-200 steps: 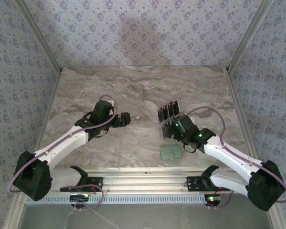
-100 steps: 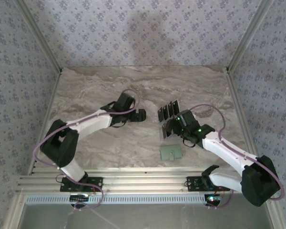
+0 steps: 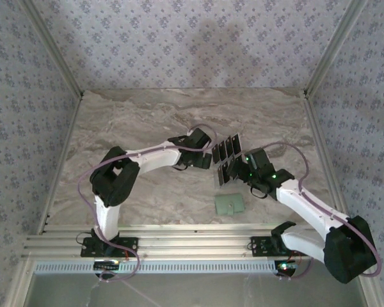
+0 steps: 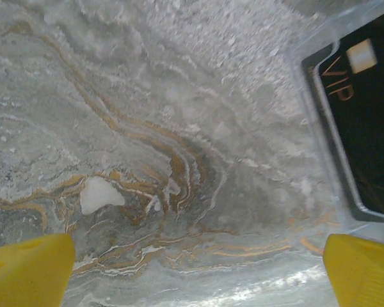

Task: Put the credit cards into the card holder

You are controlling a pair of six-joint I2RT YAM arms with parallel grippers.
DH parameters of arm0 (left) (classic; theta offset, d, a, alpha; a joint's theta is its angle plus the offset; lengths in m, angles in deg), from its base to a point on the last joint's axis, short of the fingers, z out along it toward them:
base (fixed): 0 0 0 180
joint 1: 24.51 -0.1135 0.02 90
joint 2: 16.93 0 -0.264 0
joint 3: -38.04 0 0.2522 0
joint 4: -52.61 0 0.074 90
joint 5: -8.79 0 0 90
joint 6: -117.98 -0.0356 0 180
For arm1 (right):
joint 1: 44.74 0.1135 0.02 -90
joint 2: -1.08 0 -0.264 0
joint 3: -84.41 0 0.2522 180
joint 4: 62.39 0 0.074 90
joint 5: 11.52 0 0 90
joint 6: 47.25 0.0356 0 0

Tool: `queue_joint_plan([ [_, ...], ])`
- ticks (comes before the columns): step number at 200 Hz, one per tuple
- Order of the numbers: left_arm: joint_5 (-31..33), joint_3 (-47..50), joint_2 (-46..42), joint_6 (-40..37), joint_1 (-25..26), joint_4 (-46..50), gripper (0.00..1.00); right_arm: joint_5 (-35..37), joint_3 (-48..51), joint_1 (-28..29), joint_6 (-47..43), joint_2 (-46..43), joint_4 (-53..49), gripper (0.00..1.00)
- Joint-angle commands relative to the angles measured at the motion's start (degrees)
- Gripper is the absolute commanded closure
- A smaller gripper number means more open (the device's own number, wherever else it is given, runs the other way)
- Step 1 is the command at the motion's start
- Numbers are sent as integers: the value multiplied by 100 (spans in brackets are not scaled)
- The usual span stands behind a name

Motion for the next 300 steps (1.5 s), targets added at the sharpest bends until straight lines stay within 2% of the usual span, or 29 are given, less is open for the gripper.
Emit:
queue_joint_plan([
  [1,162,-244,147,28,88,177,0,-86,53,-67,-131,-23,66,0],
  [123,-79,-899,757,76,363,47,1,-252,-79,-294,-198,246,174,0],
  [159,-92,-878,717,109,398,57,1,-55,-176,-290,-196,149,12,0],
  [176,41,-713,527,142,398,57,1,50,-208,-237,-210,-158,-211,0],
  [245,196,438,-911,264,135,-41,0,-399,200,14,-162,-1824,-1402,0],
  [268,223,905,-1498,334,-47,1,0,-375,509,316,4,-2023,-1448,2],
  [300,228,1469,-2259,353,-314,126,0,-135,903,867,355,-1851,-1068,4],
])
